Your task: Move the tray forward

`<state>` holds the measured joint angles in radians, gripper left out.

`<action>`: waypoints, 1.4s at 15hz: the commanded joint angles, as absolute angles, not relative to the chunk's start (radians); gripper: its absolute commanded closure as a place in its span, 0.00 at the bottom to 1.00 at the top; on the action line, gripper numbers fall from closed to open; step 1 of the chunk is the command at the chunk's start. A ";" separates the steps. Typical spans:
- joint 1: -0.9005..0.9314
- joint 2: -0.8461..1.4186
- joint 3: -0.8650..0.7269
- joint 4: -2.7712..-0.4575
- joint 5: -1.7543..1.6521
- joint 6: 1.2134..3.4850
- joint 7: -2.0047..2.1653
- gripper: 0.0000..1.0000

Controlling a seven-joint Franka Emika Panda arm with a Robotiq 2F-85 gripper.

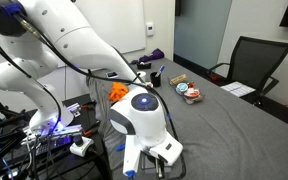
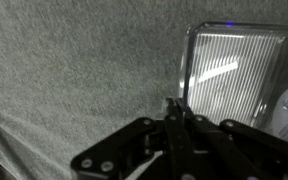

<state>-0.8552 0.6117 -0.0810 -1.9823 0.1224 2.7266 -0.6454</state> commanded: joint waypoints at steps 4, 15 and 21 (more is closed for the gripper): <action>-0.881 0.630 -0.071 -1.963 0.088 2.740 -0.669 0.66; -0.874 0.571 -0.044 -1.995 0.096 2.681 -0.635 0.00; -0.795 0.463 -0.026 -2.095 0.122 2.616 -0.528 0.00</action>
<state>-0.8244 0.5522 -0.0421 -2.0029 0.0915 2.6567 -0.5700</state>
